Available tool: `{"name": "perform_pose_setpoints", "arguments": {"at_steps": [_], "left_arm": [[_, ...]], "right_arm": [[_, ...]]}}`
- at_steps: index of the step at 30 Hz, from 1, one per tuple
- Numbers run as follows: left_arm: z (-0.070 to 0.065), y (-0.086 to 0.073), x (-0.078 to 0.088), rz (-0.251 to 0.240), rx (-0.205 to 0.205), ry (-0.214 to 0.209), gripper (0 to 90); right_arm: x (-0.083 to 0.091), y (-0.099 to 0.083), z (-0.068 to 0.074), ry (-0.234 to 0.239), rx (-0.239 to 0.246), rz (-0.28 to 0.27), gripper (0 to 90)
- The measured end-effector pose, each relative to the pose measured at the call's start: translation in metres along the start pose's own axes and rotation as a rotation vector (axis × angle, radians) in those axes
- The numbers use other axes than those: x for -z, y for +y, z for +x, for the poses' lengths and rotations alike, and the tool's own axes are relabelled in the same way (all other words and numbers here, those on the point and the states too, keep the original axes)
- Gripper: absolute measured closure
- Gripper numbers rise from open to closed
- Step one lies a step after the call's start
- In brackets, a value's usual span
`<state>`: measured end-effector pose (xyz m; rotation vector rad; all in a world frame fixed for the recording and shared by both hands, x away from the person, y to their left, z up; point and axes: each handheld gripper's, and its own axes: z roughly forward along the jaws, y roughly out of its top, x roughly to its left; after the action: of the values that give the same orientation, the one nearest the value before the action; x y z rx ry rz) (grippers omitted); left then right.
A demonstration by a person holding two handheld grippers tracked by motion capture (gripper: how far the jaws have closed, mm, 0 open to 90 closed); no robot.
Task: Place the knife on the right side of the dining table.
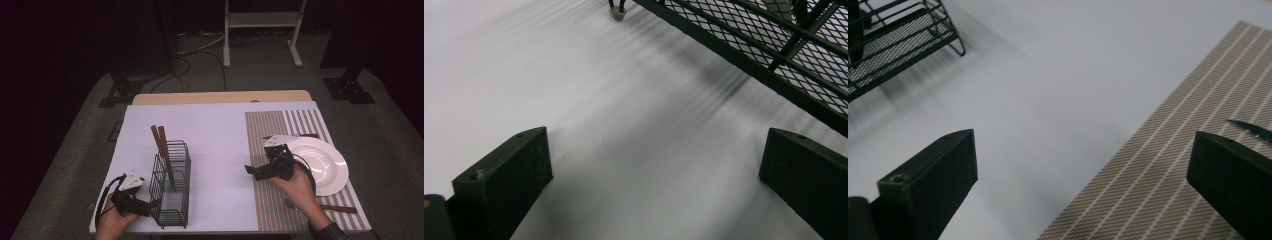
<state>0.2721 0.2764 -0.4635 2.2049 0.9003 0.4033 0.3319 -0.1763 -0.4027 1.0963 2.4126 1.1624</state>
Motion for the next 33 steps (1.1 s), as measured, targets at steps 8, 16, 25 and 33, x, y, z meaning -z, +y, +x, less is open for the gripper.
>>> {"name": "perform_pose_setpoints", "arguments": {"at_steps": [8,16,25,33], "left_arm": [[0.000,0.000,0.000,-0.001,0.000,0.000,0.0],[0.000,0.000,0.000,-0.001,0.000,0.001,0.0],[0.000,0.000,0.000,0.000,-0.002,0.001,0.0],[0.000,0.000,0.000,-0.001,-0.002,0.001,0.0]], "right_arm": [[-0.020,-0.007,0.022,0.038,0.047,0.053,0.0],[-0.035,-0.012,0.045,0.088,0.101,0.083,0.0],[-0.050,-0.020,0.066,0.131,0.165,0.093,0.0],[-0.062,-0.027,0.081,0.142,0.221,0.107,0.0]]}}
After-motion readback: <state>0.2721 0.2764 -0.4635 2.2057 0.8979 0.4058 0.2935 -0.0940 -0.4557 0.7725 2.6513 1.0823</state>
